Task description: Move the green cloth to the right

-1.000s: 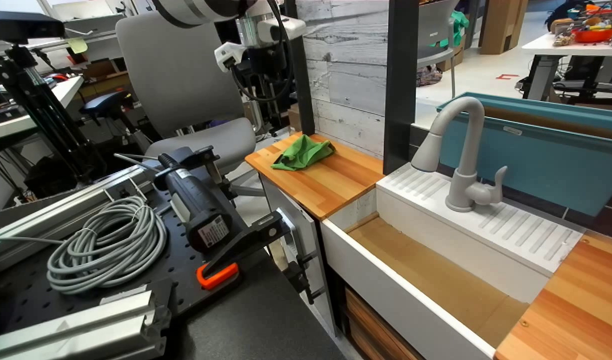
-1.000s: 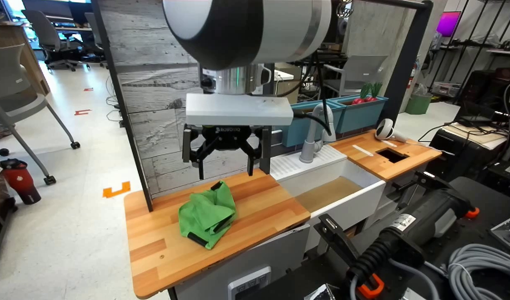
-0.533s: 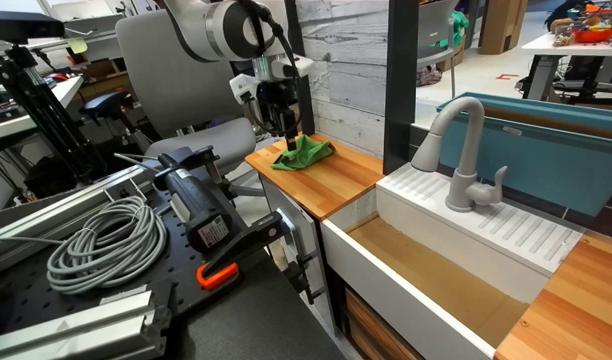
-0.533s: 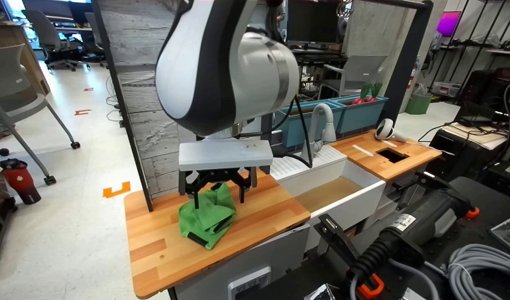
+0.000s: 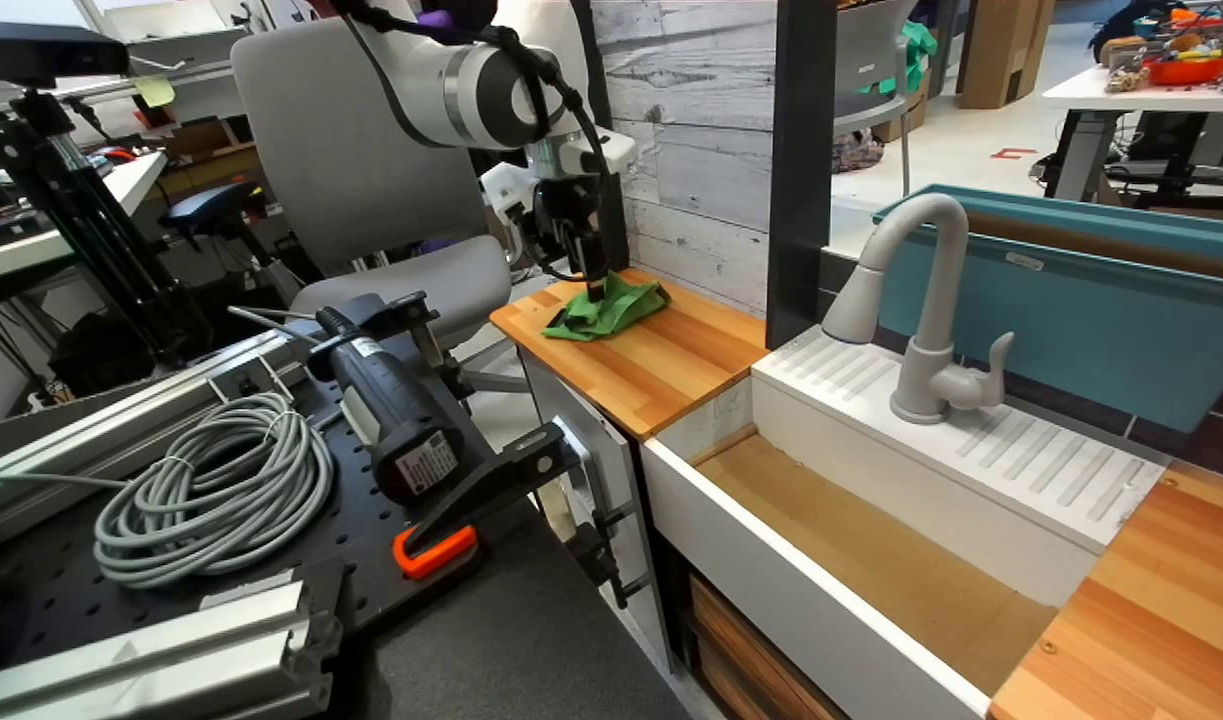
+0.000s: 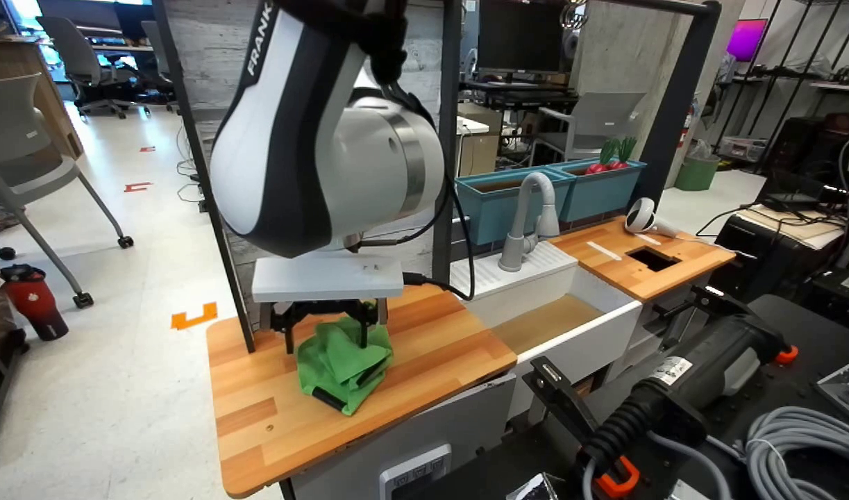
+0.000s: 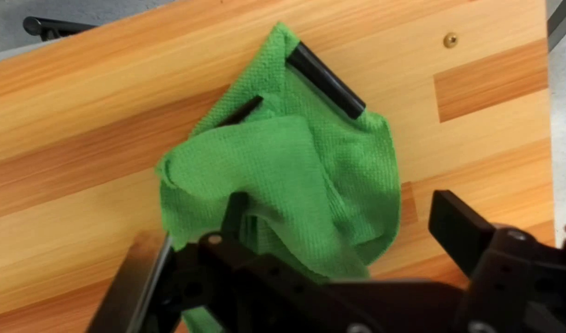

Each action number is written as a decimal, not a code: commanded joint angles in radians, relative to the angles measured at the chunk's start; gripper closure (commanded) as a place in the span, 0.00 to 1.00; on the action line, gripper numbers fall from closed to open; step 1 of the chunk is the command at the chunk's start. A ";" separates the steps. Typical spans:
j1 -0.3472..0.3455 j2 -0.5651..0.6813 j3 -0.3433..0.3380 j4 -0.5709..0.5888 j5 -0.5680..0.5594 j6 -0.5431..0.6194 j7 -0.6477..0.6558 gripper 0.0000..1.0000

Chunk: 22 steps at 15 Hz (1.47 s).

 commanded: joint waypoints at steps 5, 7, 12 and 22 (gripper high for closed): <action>0.028 0.112 -0.038 0.163 0.035 -0.031 -0.015 0.00; 0.023 0.130 -0.044 0.178 0.035 -0.037 -0.018 0.00; 0.009 0.152 -0.055 0.190 0.041 -0.051 -0.025 0.00; -0.080 0.152 -0.067 0.150 0.058 -0.086 -0.073 0.00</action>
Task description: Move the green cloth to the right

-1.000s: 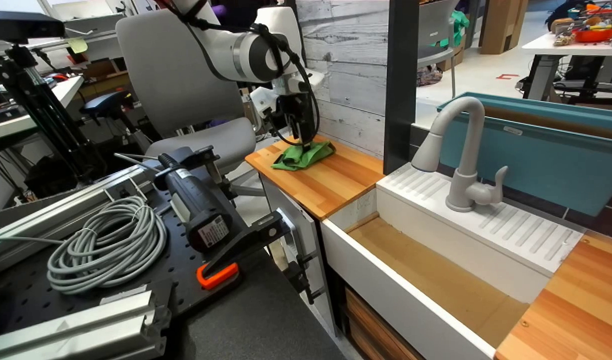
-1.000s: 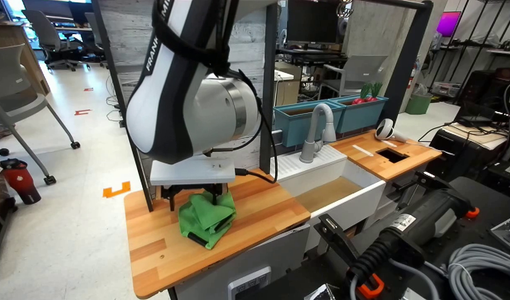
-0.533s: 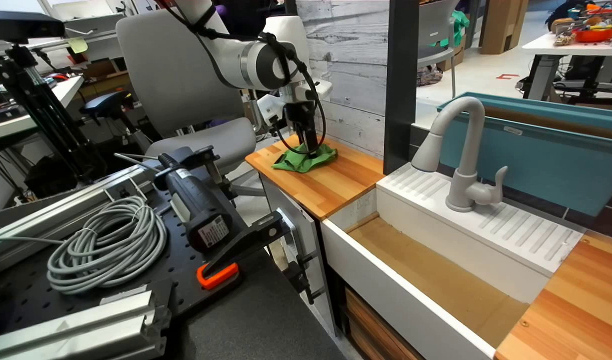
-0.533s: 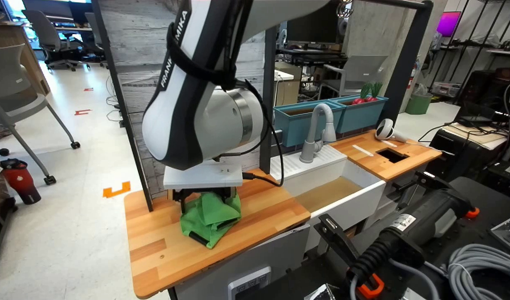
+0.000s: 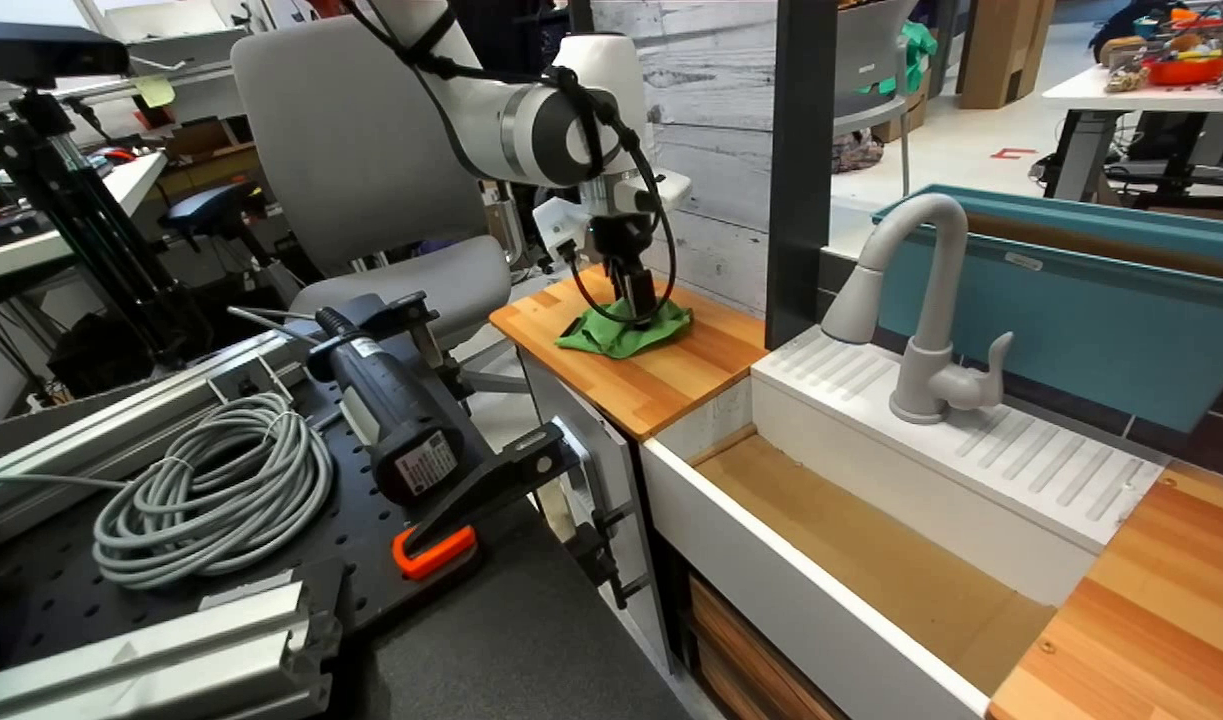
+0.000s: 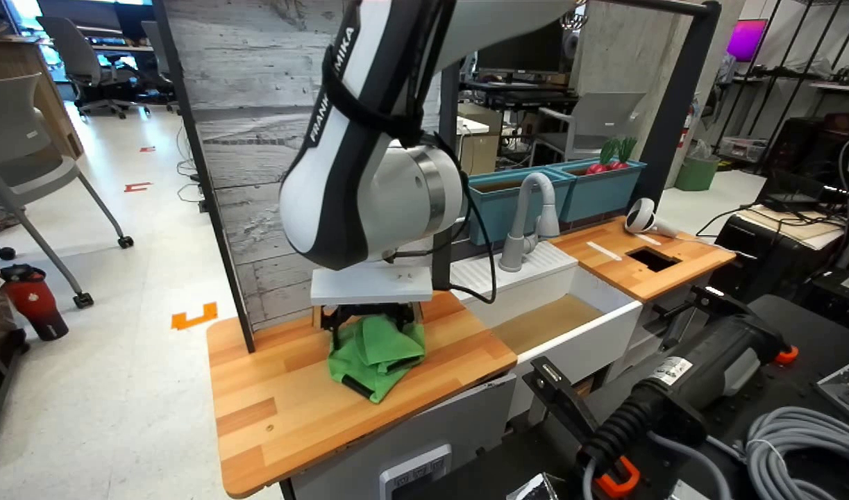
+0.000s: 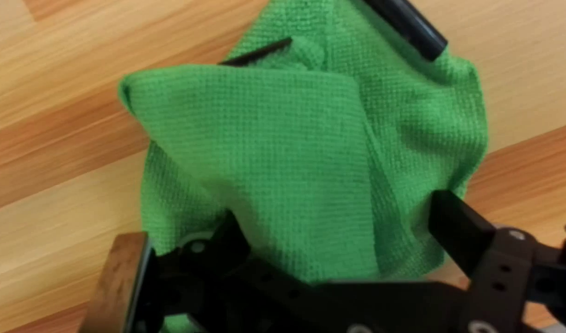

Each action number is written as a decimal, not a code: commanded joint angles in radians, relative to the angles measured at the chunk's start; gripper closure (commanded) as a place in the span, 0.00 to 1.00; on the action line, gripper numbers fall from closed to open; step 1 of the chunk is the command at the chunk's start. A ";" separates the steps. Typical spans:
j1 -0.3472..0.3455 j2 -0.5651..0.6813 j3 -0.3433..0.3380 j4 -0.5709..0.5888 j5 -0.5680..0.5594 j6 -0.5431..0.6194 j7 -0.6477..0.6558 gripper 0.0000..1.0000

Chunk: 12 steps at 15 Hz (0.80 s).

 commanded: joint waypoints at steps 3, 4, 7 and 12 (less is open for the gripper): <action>-0.069 0.011 -0.025 -0.012 0.044 -0.033 -0.051 0.00; -0.081 0.008 -0.029 -0.022 0.048 -0.030 -0.053 0.00; -0.116 -0.004 -0.043 -0.058 0.059 -0.018 -0.063 0.00; -0.148 -0.029 -0.050 -0.129 0.064 0.001 -0.083 0.00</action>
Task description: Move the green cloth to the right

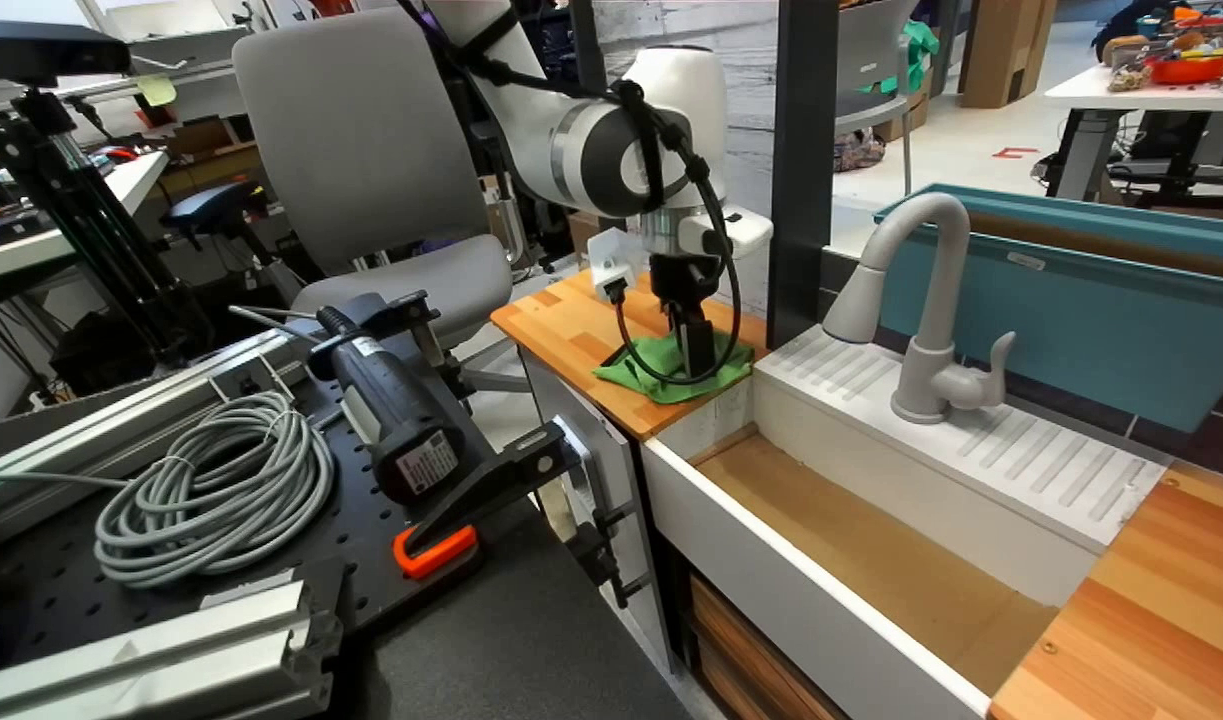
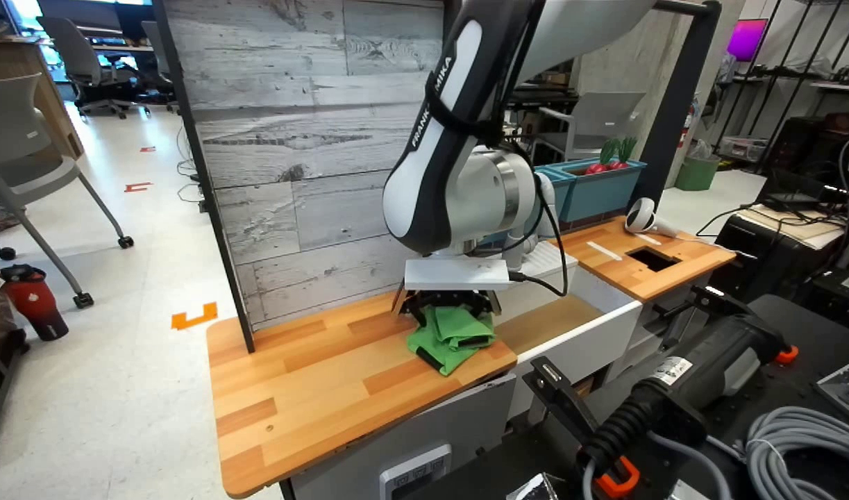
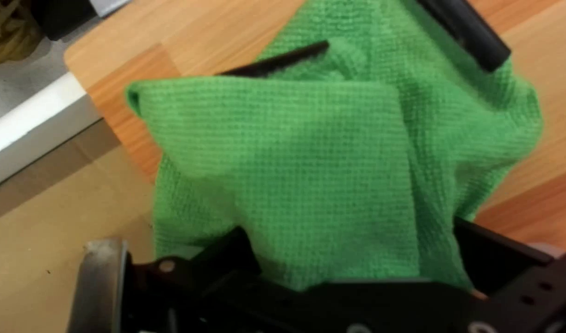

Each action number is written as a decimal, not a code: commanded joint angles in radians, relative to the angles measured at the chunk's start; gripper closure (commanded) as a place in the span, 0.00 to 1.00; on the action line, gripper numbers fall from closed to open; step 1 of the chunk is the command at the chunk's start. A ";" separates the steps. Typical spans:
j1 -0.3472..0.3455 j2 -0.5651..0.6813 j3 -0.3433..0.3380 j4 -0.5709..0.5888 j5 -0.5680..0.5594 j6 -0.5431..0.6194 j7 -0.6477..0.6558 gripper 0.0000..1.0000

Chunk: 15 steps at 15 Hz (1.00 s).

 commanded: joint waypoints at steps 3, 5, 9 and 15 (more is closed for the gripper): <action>-0.018 -0.050 0.014 -0.094 0.034 0.026 -0.063 0.00; -0.031 -0.087 0.034 -0.130 0.051 0.026 -0.083 0.00; -0.068 -0.221 0.089 -0.251 0.098 0.037 -0.130 0.00; -0.085 -0.335 0.130 -0.339 0.155 0.014 -0.171 0.00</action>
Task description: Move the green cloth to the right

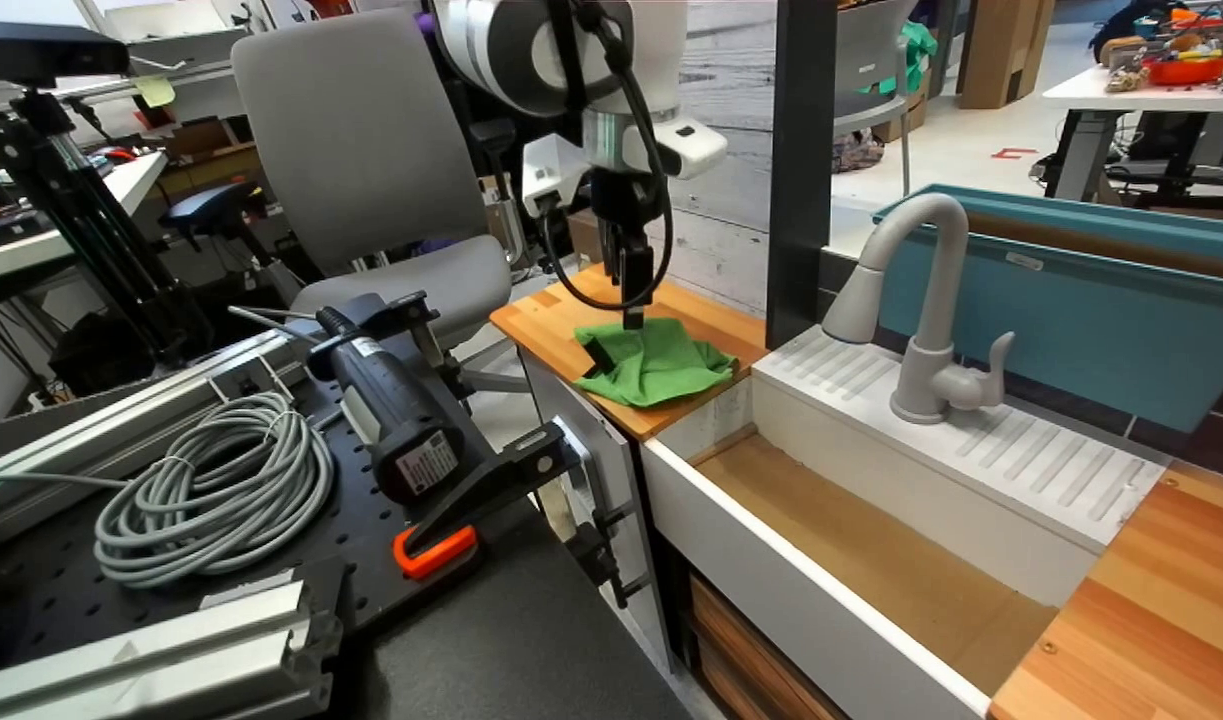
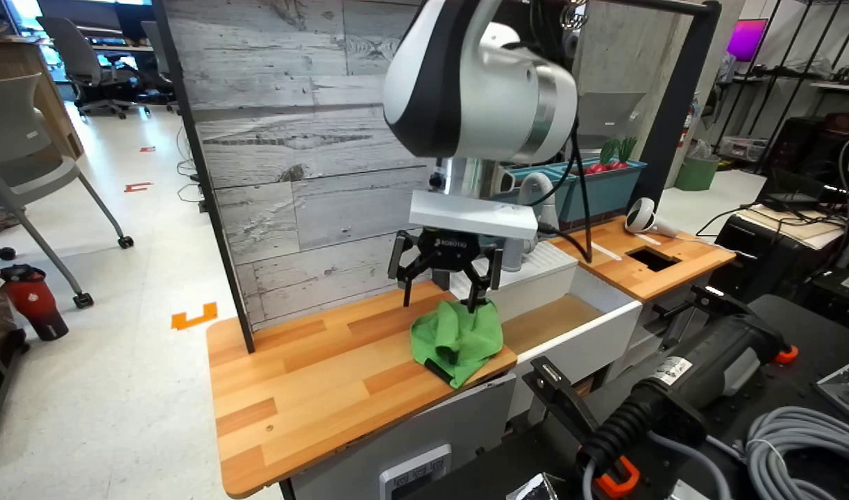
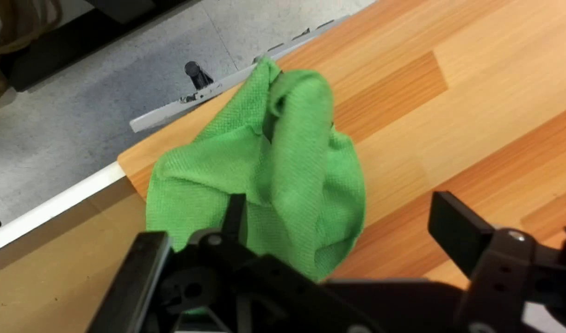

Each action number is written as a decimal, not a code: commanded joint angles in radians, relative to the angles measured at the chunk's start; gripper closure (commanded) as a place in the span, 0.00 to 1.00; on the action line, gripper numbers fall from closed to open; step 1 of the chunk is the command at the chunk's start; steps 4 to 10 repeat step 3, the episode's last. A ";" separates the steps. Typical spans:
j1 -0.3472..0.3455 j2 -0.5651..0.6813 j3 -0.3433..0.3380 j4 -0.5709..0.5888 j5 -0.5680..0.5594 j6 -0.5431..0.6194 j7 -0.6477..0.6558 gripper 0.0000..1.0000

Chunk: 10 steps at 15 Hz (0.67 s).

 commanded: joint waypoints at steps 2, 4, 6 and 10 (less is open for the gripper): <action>-0.002 -0.077 0.004 -0.073 0.021 -0.004 -0.027 0.00; -0.004 -0.098 0.006 -0.096 0.022 -0.005 -0.029 0.00; -0.004 -0.098 0.006 -0.096 0.022 -0.005 -0.029 0.00; -0.004 -0.098 0.006 -0.096 0.022 -0.005 -0.029 0.00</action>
